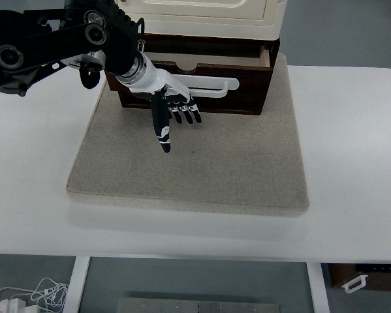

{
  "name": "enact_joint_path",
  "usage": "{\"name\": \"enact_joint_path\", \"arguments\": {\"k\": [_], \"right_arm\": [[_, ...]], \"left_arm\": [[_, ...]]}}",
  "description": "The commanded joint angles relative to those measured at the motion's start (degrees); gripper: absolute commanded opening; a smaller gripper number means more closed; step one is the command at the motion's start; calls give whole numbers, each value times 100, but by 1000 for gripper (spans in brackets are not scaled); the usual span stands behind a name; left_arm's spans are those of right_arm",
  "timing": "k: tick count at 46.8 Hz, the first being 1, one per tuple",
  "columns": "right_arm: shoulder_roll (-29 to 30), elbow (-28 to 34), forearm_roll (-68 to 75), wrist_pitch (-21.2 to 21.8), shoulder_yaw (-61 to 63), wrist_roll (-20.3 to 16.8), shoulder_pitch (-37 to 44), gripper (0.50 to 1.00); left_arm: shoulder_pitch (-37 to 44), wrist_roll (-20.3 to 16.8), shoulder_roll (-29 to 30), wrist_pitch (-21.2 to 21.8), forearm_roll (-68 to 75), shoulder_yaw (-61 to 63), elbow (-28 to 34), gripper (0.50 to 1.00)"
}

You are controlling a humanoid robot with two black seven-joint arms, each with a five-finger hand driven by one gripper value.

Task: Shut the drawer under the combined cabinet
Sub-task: 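Push the brown drawer front with the left hand toward the cabinet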

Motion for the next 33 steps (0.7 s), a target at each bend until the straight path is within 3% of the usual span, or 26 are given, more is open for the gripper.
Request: {"name": "enact_joint_path", "arguments": {"k": [1,33], "right_arm": [[0,7,1,-1,0,-1,0,952],[0,7,1,-1,0,-1,0,952]], "left_arm": [[-7,-5,-30,-2,25,0,111,996],[28,-190,-118,0,245,-70,823,994]]}}
